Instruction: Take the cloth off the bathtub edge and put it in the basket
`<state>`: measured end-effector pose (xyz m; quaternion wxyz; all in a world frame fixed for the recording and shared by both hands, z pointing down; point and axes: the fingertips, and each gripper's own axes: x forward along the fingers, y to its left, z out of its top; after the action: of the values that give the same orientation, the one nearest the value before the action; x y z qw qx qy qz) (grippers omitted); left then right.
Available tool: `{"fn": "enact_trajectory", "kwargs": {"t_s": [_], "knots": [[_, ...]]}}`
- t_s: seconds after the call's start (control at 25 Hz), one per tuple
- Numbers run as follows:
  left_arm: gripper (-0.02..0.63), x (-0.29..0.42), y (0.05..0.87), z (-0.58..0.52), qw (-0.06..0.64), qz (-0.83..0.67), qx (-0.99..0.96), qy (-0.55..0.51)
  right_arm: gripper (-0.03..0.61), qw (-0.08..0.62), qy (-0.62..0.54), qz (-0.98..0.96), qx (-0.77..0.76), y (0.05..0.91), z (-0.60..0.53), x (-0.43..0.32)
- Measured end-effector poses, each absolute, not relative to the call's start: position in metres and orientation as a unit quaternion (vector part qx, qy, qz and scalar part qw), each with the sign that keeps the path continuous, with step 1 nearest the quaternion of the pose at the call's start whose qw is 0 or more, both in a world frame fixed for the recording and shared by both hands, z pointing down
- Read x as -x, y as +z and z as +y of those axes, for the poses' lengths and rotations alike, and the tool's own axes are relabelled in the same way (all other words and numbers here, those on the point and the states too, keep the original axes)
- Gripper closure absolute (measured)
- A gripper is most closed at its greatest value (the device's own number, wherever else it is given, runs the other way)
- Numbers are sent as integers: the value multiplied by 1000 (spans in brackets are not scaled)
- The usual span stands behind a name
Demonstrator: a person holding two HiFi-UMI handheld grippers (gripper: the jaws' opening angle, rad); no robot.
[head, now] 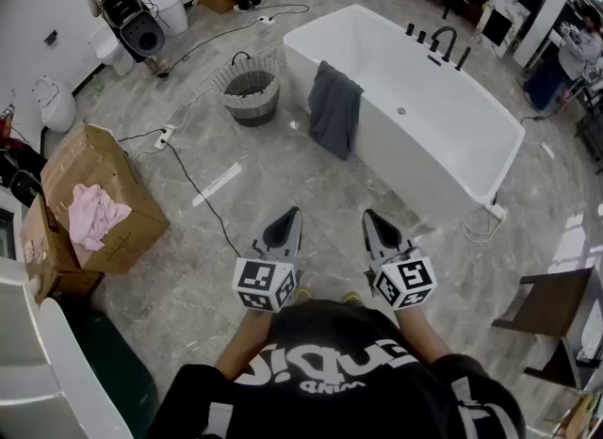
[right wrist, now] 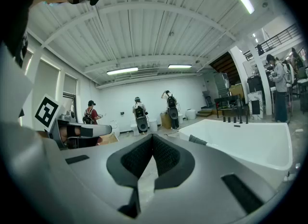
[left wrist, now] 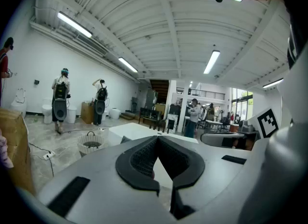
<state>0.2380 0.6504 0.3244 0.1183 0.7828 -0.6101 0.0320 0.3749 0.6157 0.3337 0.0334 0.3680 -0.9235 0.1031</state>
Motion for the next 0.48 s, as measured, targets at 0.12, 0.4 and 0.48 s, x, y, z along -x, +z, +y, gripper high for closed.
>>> {"fn": "enact_trajectory", "kwargs": {"t_s": [0.12, 0.4, 0.48], "knots": [[600, -232, 325, 647, 118, -612, -781, 26, 565, 33, 99, -923, -369, 333, 613, -366], [600, -216, 329, 646, 120, -595, -794, 26, 565, 29, 103, -921, -374, 343, 623, -340], [600, -208, 331, 647, 115, -591, -798, 30, 565, 27, 100, -921, -376, 347, 626, -330]]}}
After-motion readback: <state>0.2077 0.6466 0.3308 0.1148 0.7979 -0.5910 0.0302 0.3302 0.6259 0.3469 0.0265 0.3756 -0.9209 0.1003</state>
